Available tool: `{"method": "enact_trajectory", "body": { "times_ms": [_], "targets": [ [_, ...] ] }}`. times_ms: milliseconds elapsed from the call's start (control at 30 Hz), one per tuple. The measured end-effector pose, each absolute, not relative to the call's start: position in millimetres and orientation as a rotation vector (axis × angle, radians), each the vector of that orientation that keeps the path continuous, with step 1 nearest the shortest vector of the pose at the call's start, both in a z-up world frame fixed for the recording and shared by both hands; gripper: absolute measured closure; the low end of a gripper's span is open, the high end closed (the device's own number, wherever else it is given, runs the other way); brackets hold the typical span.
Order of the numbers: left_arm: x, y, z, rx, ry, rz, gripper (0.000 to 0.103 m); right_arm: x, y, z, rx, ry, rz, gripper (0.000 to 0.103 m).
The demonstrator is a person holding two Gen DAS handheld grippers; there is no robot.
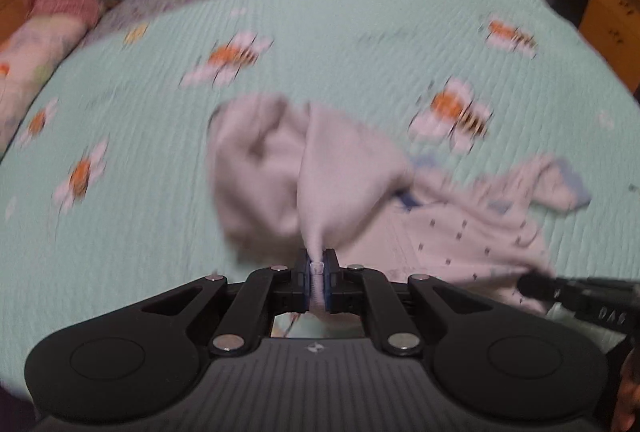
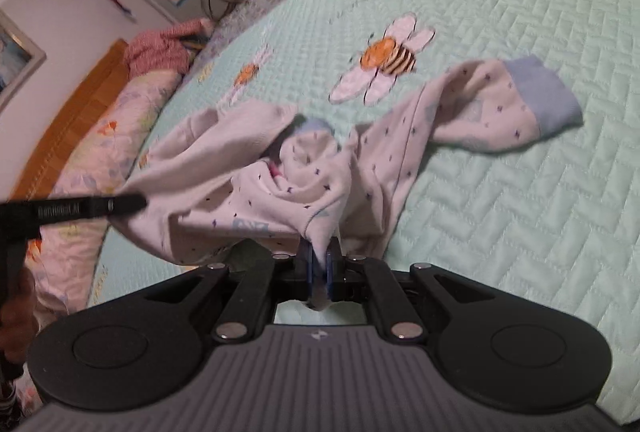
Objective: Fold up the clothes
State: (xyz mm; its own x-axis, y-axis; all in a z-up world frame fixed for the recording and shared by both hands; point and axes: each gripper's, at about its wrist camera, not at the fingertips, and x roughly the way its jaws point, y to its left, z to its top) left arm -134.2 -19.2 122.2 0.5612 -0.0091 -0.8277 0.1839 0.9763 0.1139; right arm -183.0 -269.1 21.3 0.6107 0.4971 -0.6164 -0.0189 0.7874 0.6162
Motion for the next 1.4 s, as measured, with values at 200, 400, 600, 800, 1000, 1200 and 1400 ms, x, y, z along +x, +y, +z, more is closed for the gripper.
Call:
{"method": "enact_trajectory", "body": {
  "times_ms": [200,400,600,800,1000,1200,1400],
  "targets": [
    [-157.8,2.1,103.2,0.218,1.022,-0.073,0.097,-190.1,-239.0,22.7,0.455,0.955,0.418,0.095],
    [-172.8,22.4,74.2,0.205,1.106,-0.078,0.097,-188.7,-240.6,25.3,0.431,1.017,0.479,0.09],
    [-171.8,20.0,57.9,0.193,1.136,-0.109,0.097,-166.8,-276.8,59.8,0.683,0.922,0.433,0.079],
    [-171.6,22.4,55.4,0.159,1.131,-0.137,0.097,-108.6,-248.2,56.9,0.753,0.907,0.45,0.073],
    [-173.0,34.3,65.4,0.122,1.12,-0.129,0.096,-48.0,-188.1,12.9,0.761,0.993,0.374,0.072],
    [-169.0,48.4,72.5,0.094,1.124,-0.088,0.093,-33.0,-175.5,-4.8,0.888,1.004,0.352,0.068],
    [-171.8,62.0,75.6,0.064,1.111,-0.062,0.091,-22.8,-147.4,33.7,0.798,0.953,0.379,0.099]
  ]
}}
